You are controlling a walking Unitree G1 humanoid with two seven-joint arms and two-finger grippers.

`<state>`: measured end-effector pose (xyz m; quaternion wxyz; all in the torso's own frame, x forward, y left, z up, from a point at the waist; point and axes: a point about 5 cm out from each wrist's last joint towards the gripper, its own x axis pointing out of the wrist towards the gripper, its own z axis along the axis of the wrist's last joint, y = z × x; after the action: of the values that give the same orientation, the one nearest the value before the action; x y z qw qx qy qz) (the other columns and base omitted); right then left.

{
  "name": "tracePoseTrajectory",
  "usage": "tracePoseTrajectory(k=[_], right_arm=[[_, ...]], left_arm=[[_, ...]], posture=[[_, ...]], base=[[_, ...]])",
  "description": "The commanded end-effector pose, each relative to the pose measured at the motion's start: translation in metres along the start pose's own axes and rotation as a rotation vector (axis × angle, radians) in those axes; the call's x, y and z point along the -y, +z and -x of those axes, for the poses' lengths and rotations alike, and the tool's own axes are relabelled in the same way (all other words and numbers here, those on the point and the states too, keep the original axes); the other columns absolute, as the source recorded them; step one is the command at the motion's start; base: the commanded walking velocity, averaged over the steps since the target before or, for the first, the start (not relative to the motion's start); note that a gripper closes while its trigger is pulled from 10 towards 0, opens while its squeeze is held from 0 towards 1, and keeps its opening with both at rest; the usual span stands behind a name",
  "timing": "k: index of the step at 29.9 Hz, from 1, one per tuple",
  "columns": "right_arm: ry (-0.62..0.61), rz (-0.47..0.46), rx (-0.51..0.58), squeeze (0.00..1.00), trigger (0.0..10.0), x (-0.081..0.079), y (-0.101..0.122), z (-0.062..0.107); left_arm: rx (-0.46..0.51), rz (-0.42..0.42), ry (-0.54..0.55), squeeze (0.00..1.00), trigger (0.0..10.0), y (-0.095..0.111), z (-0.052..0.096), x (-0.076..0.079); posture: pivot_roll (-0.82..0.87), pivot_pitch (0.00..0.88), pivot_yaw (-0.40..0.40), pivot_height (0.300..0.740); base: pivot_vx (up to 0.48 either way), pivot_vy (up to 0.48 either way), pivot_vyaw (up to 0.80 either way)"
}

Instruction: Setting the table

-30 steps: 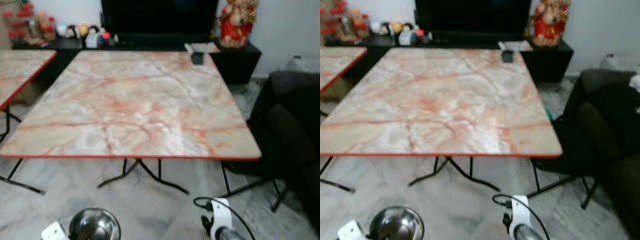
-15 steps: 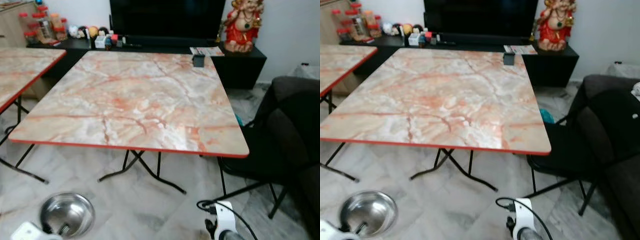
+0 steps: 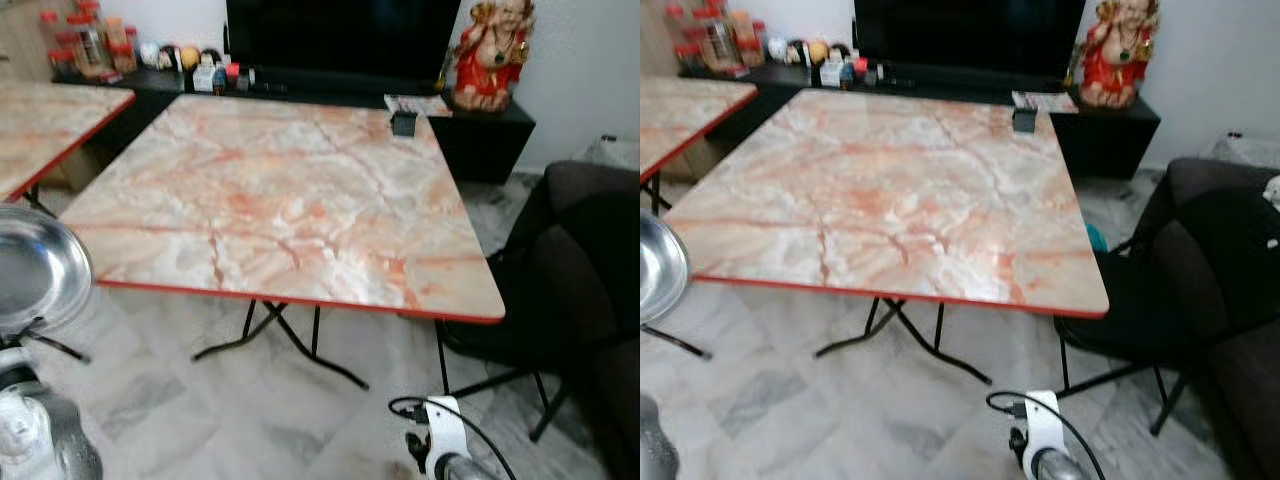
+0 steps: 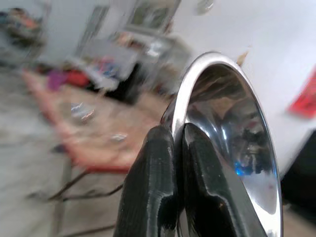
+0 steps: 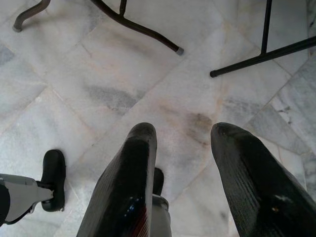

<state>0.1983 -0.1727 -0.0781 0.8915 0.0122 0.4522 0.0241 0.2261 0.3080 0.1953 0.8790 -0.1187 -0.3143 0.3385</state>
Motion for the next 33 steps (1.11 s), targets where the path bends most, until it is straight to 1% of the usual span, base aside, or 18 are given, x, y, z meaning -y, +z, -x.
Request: tracePoseTrajectory(k=[1,3,5,6,7,8,9,10,11,12,13,14,15,16,19,22,27,33], right_arm=[[0.000,0.010,0.001,0.00,10.0,0.001,0.003,0.000],[0.001,0.011,0.001,0.00,10.0,0.001,0.003,0.000],[0.001,0.011,0.000,0.00,10.0,0.001,0.003,0.000],[-0.001,0.004,0.007,0.00,10.0,0.000,0.004,-0.001],[-0.002,-0.002,0.012,0.00,10.0,-0.001,0.005,-0.001],[-0.007,-0.011,0.017,0.00,10.0,-0.002,0.006,-0.001],[-0.019,-0.026,0.020,0.00,10.0,0.000,0.006,-0.001],[-0.019,-0.026,0.020,0.00,10.0,0.000,0.006,-0.001],[-0.024,-0.026,0.016,0.00,10.0,0.001,0.004,-0.001],[-0.025,-0.027,0.013,0.00,10.0,0.002,0.003,0.000],[-0.025,-0.027,0.013,0.00,10.0,0.002,0.003,0.000],[-0.026,-0.030,0.010,0.00,10.0,0.002,0.001,0.000],[-0.027,-0.031,0.009,0.00,10.0,0.002,0.000,0.000],[-0.026,-0.031,0.008,0.00,10.0,0.002,0.000,0.000],[-0.025,-0.035,0.010,0.00,10.0,0.001,0.000,0.000],[-0.028,-0.041,0.021,0.00,10.0,0.000,0.001,0.000],[-0.028,-0.042,0.022,0.00,10.0,0.000,0.002,0.000],[-0.025,-0.043,0.022,0.00,10.0,-0.001,0.002,0.000]], left_arm=[[-0.077,0.097,-0.134,0.00,10.0,0.000,-0.001,0.034],[-0.113,0.116,-0.153,0.00,10.0,0.001,0.000,0.040],[-0.118,0.115,-0.151,0.00,10.0,0.002,0.001,0.040],[-0.205,0.161,-0.226,0.00,10.0,-0.011,0.010,0.063],[-0.267,0.196,-0.286,0.00,10.0,-0.019,0.017,0.081],[-0.334,0.214,-0.357,0.00,10.0,-0.028,0.028,0.099],[-0.419,0.258,-0.432,0.00,10.0,-0.038,0.046,0.118],[-0.419,0.258,-0.432,0.00,10.0,-0.038,0.046,0.118],[-0.480,0.326,-0.439,0.00,10.0,-0.043,0.059,0.126],[-0.508,0.341,-0.429,0.00,10.0,-0.048,0.064,0.129],[-0.508,0.341,-0.429,0.00,10.0,-0.048,0.064,0.129],[-0.538,0.325,-0.422,0.00,10.0,-0.055,0.070,0.130],[-0.554,0.318,-0.422,0.00,10.0,-0.059,0.073,0.131],[-0.576,0.331,-0.426,0.00,10.0,-0.062,0.076,0.133],[-0.600,0.349,-0.422,0.00,10.0,-0.066,0.077,0.135],[-0.590,0.360,-0.396,0.00,10.0,-0.066,0.072,0.135],[-0.549,0.341,-0.358,0.00,10.0,-0.066,0.057,0.128],[-0.536,0.343,-0.343,0.00,10.0,-0.065,0.051,0.124]], posture=[[0.09,0.000,-0.080,0.732],[0.09,0.000,-0.080,0.732],[0.09,0.000,-0.080,0.732],[0.06,0.000,-0.060,0.732],[0.06,0.000,-0.059,0.732],[0.05,0.000,-0.051,0.732],[0.05,0.000,-0.048,0.732],[0.05,0.000,-0.048,0.732],[0.04,0.000,-0.041,0.732],[0.04,0.000,-0.038,0.732],[0.04,0.000,-0.038,0.732],[0.04,0.000,-0.037,0.732],[0.04,0.000,-0.037,0.732],[0.04,0.000,-0.034,0.732],[0.03,0.000,-0.028,0.732],[0.02,0.000,-0.023,0.732],[0.03,0.000,-0.023,0.732],[0.03,0.000,-0.021,0.732]], base=[[0.000,0.000,0.00],[0.000,0.000,0.00],[0.000,0.000,0.00],[0.000,0.000,0.00],[0.000,0.000,0.00],[0.000,0.000,0.00],[0.000,0.000,0.00],[0.000,0.000,0.00],[0.000,0.000,0.00],[0.000,0.000,0.00],[0.000,0.000,0.00],[0.000,0.000,0.00],[0.000,0.000,0.00],[0.000,0.000,0.00],[0.000,0.000,0.00],[0.185,0.000,0.00],[0.330,0.000,0.00],[0.349,0.000,0.00]])
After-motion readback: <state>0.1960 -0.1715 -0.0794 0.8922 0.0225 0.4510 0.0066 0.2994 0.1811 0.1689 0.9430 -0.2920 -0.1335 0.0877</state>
